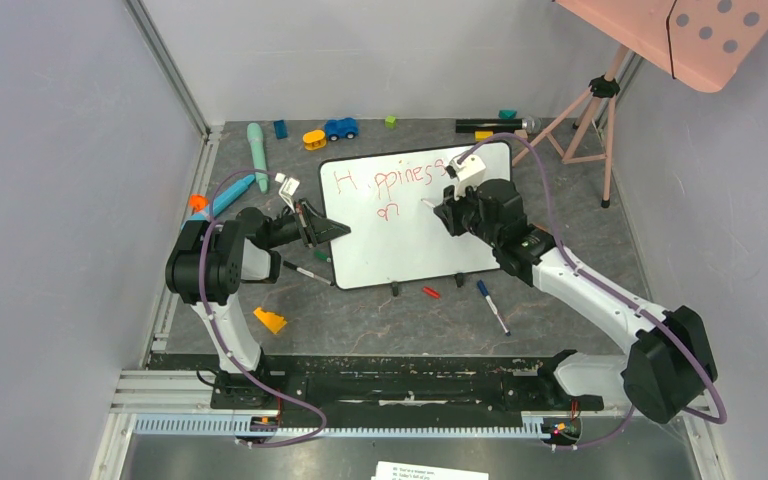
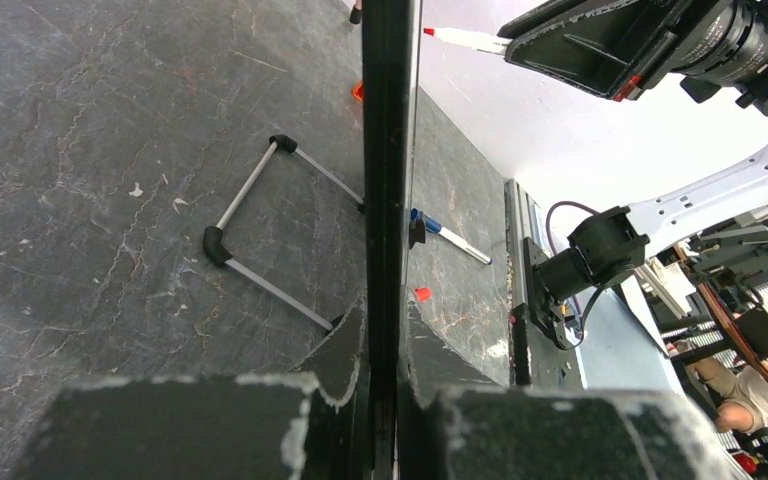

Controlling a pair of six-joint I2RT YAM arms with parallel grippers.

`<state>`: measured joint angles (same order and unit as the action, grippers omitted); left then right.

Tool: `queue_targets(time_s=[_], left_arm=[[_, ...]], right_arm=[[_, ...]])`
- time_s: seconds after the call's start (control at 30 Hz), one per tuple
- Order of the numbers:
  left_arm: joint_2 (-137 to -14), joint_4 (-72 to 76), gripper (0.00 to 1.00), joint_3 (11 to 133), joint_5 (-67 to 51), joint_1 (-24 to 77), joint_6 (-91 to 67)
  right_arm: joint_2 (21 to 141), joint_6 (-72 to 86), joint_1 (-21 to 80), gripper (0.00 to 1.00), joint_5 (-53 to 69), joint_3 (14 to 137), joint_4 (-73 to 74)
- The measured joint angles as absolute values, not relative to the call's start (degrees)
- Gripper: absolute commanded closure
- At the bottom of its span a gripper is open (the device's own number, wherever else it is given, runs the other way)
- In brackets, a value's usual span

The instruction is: Write a sentence on the whiteboard

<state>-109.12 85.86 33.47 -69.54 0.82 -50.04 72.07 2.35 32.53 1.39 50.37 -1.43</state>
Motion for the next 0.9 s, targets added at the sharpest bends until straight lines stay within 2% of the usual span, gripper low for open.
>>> queue_targets(time_s=[0.9], left_arm=[[-109.12,85.86,0.98,33.47,-69.52,0.82,-50.04]], right_arm=[[72.27,2.83,32.8,1.0,-1.08,50.02,-0.3]])
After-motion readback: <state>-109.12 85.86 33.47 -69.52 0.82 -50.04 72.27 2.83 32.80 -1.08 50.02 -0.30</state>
